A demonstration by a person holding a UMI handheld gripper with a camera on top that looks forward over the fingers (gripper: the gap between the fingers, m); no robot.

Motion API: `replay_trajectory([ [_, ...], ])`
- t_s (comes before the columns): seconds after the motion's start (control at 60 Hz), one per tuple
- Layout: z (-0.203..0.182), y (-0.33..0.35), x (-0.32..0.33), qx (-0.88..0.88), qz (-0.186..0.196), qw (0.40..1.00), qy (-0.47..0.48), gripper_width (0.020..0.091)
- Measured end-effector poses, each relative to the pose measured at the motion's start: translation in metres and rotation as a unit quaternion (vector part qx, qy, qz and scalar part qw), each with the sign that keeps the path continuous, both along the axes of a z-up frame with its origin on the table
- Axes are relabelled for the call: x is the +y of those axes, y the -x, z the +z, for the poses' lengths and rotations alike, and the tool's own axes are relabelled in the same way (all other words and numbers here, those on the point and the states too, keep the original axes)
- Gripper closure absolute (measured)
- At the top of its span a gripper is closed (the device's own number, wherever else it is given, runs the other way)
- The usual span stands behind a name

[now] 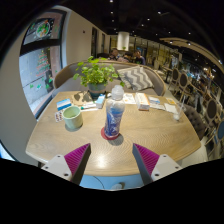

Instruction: Pour water

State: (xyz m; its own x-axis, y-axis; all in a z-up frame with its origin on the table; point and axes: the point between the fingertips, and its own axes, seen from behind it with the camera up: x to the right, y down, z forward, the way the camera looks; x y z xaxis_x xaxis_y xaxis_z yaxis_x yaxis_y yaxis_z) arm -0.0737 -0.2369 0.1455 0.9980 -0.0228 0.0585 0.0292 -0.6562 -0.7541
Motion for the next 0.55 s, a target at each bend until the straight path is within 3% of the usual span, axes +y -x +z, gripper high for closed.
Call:
replay_trajectory([
  [0.2,0.029,0.019,-0.060,-0.002,-0.009,1.000,0.010,0.0253],
  [0.55,0.059,0.002,-0.065,-0.025,0.000,1.000,-0.015,0.0252],
])
